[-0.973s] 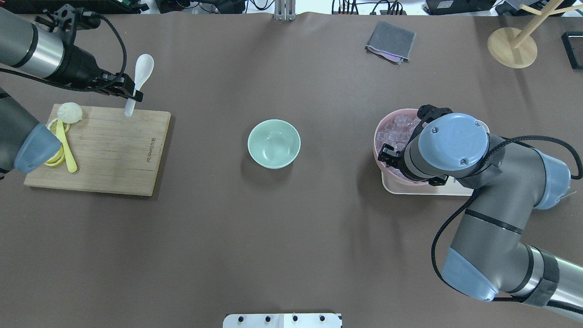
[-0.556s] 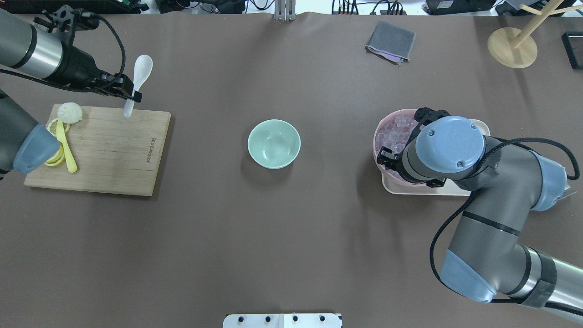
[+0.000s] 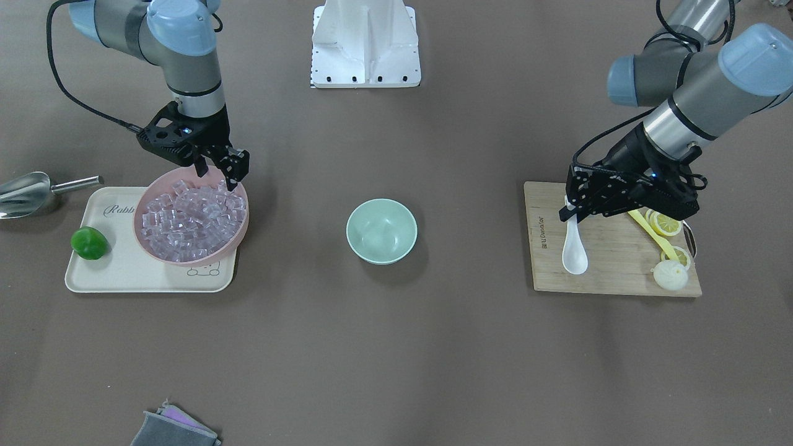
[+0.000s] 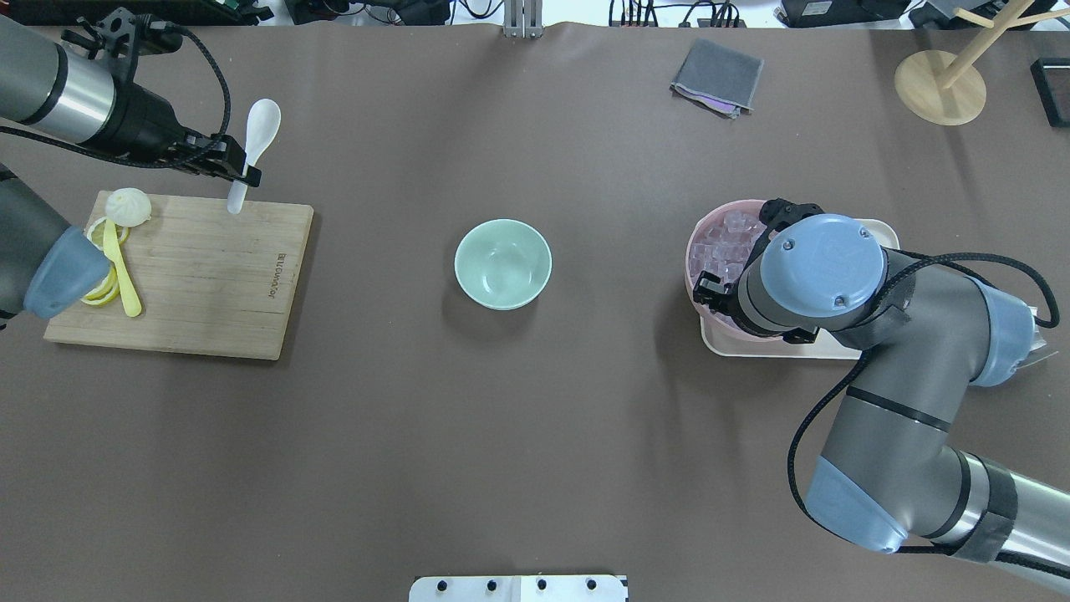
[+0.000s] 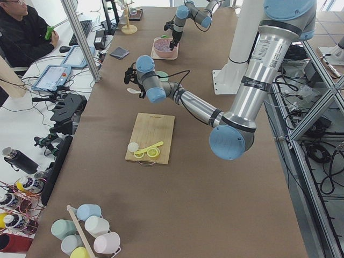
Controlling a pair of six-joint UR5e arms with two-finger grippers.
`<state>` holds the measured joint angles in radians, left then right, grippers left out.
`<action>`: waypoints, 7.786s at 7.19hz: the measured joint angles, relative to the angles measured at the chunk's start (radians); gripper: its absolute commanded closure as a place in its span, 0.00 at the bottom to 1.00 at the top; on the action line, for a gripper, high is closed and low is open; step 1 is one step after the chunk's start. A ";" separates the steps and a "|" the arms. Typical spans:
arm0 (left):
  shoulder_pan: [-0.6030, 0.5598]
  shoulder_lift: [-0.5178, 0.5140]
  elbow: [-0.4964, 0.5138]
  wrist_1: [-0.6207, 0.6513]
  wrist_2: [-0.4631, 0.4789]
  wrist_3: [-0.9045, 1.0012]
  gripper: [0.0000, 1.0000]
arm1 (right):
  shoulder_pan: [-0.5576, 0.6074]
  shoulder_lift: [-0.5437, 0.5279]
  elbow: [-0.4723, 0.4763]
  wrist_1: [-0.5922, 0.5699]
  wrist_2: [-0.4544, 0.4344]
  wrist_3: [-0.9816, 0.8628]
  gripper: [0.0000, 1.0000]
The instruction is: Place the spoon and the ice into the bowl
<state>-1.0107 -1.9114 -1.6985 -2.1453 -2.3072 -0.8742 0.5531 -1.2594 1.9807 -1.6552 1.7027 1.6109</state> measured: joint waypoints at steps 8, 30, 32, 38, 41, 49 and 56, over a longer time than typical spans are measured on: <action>0.000 -0.001 -0.002 -0.001 0.000 0.001 1.00 | 0.014 0.023 -0.010 -0.002 0.021 -0.039 0.26; -0.006 -0.037 0.005 0.001 0.045 0.104 1.00 | 0.082 0.040 -0.084 0.162 0.170 0.477 0.23; -0.004 -0.038 0.005 0.001 0.044 0.121 1.00 | 0.072 0.036 -0.075 0.163 0.188 0.517 0.22; 0.000 -0.071 0.008 0.008 0.044 0.139 1.00 | 0.062 -0.003 -0.087 0.163 0.202 0.529 0.22; 0.004 -0.078 0.006 0.008 0.042 0.139 1.00 | 0.056 -0.004 -0.094 0.164 0.212 0.530 0.22; 0.006 -0.090 0.002 0.011 0.032 0.138 1.00 | 0.034 0.012 -0.097 0.176 0.223 0.486 1.00; 0.127 -0.197 -0.002 0.132 0.074 -0.076 1.00 | 0.285 0.006 -0.027 0.133 0.422 0.090 1.00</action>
<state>-0.8839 -2.1082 -1.7005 -2.0134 -2.2331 -0.9498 0.8378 -1.2531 1.9533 -1.5220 2.1246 1.7007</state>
